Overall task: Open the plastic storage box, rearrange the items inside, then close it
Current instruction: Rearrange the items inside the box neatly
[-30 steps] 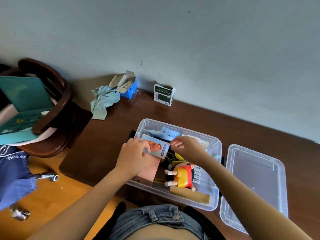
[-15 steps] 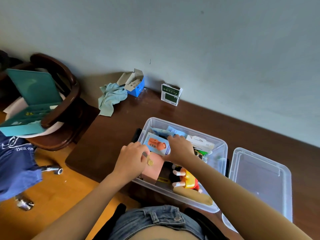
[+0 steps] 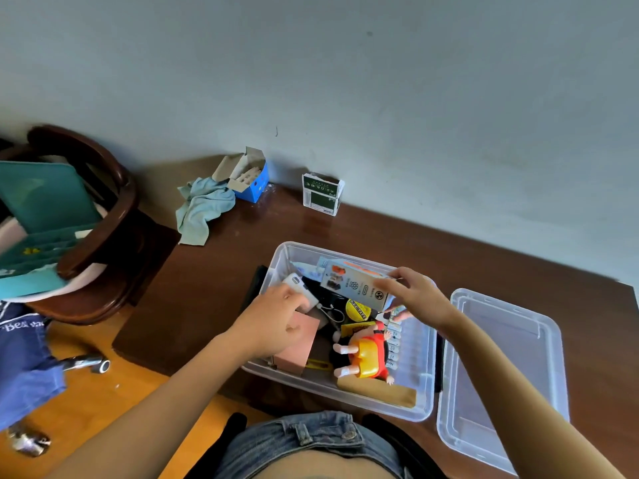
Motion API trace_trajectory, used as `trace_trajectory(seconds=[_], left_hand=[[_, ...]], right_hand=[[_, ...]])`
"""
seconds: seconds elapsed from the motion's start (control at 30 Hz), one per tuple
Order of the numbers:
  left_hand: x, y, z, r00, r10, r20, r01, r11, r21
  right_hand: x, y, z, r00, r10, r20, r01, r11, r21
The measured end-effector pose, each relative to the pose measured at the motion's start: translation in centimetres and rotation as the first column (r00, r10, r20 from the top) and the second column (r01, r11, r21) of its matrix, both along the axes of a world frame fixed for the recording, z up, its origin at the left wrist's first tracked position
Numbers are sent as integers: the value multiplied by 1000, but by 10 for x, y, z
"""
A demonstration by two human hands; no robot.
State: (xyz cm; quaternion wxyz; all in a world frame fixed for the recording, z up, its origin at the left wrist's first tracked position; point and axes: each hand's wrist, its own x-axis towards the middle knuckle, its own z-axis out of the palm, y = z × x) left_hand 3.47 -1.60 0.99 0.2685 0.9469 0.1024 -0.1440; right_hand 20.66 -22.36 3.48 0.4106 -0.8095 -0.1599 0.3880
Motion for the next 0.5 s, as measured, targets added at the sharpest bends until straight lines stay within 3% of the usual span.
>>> trace_trajectory(seconds=[0.2, 0.3, 0.5], left_hand=[[15, -4, -7, 874, -298, -383, 385, 906, 174], [16, -7, -18, 865, -338, -370, 448, 853, 269], [11, -2, -27, 900, -342, -271, 404, 887, 225]], right_hand=[[0, -27, -9, 988, -55, 145, 69, 993, -97], [-4, -33, -11, 985, -75, 158, 92, 990, -102], [-6, -41, -9, 973, -171, 157, 177, 984, -27]])
